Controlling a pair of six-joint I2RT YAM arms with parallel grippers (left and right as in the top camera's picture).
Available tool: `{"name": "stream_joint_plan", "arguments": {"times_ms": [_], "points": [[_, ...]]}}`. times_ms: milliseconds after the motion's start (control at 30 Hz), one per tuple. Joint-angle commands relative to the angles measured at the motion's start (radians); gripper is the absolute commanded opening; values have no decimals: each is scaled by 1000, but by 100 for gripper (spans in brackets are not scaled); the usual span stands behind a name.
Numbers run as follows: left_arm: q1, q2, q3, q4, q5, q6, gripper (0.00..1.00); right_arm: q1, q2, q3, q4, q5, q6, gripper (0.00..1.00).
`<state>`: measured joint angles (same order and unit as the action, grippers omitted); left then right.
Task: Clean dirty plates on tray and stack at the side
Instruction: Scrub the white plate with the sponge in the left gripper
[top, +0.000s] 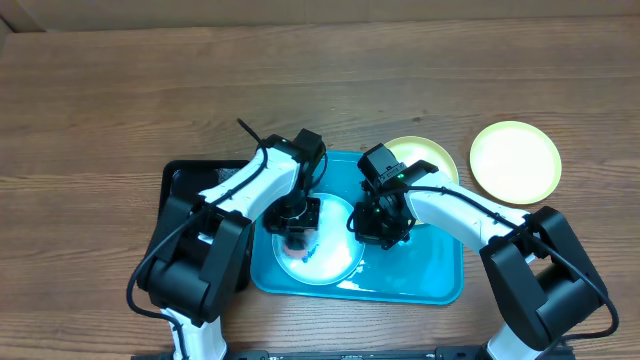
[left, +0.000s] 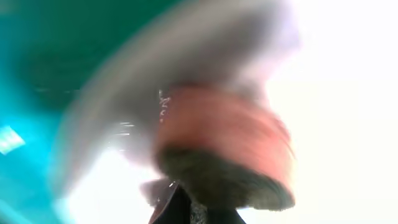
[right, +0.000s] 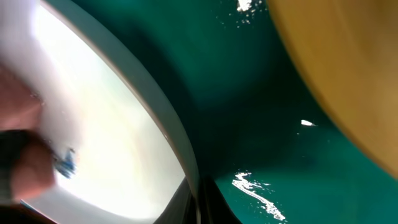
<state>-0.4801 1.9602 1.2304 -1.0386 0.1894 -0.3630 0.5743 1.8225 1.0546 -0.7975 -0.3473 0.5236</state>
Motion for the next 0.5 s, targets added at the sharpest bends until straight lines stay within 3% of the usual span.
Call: {"name": "stream_joint_plan", "arguments": {"times_ms": [0,300,467], "points": [[-92,88,-32,97,358,53,4,8,2,11,26,-67,7,4],[-159,88,-32,97,259,23,4,8,2,11,25,-89,7,4],[-119,88,-32,-16,-129,-45,4,8,2,11,26,-103,6,4]]}}
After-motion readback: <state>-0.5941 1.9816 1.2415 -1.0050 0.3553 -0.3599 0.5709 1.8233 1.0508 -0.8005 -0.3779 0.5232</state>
